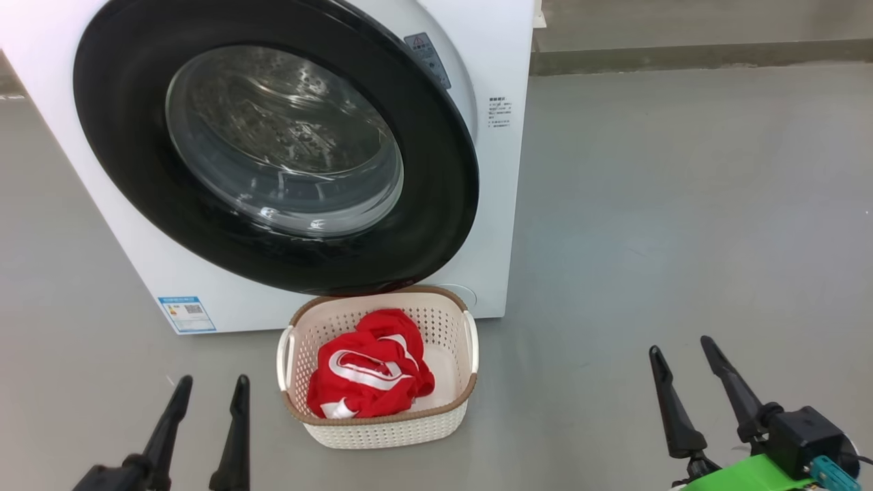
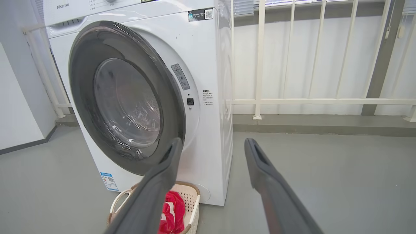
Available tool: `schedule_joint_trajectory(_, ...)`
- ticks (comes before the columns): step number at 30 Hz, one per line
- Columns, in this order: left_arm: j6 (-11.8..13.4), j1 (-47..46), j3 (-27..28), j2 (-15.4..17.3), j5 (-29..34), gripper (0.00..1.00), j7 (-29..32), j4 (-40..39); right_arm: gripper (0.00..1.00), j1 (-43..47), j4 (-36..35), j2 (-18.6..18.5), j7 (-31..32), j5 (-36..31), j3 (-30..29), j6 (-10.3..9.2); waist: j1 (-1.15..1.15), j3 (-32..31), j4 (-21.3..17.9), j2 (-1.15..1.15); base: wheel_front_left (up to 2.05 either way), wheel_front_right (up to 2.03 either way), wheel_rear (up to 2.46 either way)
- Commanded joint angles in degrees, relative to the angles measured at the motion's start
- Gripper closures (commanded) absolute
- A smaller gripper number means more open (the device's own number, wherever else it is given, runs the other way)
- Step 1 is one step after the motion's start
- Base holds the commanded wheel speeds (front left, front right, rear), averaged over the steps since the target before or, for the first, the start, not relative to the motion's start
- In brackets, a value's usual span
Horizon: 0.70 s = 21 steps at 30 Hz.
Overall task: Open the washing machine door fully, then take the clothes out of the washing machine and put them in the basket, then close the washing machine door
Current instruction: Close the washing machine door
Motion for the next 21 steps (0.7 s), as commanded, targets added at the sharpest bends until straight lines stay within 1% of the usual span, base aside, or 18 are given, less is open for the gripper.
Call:
schedule_joint_trajectory(1,0.3,-0.6,2.8,0.4,1.2,0.0,-0.7,-1.8,0.0,-0.6,-3.0,-0.4,-0.4,-0.3,0.6,0.28,0.0,-0.2,0.2,0.0,0.0,0.0,0.0)
schedule_joint_trajectory(7,-0.2,0.8,4.2,-0.8,3.3,0.0,-0.7,-1.3,0.0,1.2,-5.0,-0.4,-0.4,-1.0,0.0,0.28,0.0,-0.6,0.5,0.0,0.0,0.0,0.0)
schedule_joint_trajectory(19,-2.4,0.7,5.6,-2.7,5.3,0.0,-0.7,0.3,0.0,2.0,-5.1,-0.4,-0.4,-0.8,0.1,0.28,0.0,-1.2,1.2,0.0,0.0,0.0,0.0)
schedule_joint_trajectory(20,-2.5,0.7,5.6,-2.9,5.5,0.0,-0.7,0.4,0.31,2.0,-4.9,-0.4,-0.4,-0.6,0.0,0.28,0.0,-1.2,1.3,0.0,0.0,0.0,0.0)
schedule_joint_trajectory(21,-2.6,0.8,5.6,-3.0,5.6,0.0,-0.7,0.3,0.68,2.1,-4.6,-0.4,-0.4,-0.3,0.0,0.28,0.0,-1.2,1.4,0.0,0.0,0.0,0.0)
